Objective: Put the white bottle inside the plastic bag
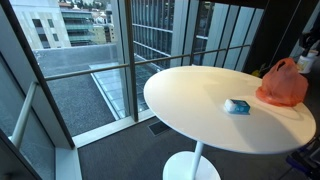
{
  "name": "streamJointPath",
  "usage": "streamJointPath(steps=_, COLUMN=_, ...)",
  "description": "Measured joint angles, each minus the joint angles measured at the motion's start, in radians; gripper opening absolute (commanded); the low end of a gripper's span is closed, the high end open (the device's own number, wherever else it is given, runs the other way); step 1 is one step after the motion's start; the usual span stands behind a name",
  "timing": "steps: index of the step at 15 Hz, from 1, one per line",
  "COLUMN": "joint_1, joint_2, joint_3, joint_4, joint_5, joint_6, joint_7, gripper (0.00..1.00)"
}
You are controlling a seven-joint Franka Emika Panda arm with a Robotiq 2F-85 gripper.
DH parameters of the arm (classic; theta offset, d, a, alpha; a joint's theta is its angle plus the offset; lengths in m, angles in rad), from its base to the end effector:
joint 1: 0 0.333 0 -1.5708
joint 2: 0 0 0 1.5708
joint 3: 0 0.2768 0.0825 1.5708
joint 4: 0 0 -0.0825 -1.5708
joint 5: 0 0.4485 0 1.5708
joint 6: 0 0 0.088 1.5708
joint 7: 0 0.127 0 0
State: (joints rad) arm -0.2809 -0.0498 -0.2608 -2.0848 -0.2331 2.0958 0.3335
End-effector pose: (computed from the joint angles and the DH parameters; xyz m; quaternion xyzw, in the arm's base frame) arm 0.5087 -0.3241 0.3655 0.9232 -0.3709 0.0196 0.0985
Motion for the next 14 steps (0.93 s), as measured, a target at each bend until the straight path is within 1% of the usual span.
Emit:
streamJointPath(steps=9, joint_1=0.028, joint_2=0.076, joint_3=0.009, joint_4=-0.010, joint_5=0.008, joint_6=0.084, joint_7=0.000, gripper=0.19)
streamJointPath(steps=14, joint_1=0.045, joint_2=0.101, joint_3=0.017, joint_4=-0.038, joint_5=0.037, joint_6=0.133, joint_7=-0.007, gripper=0.19)
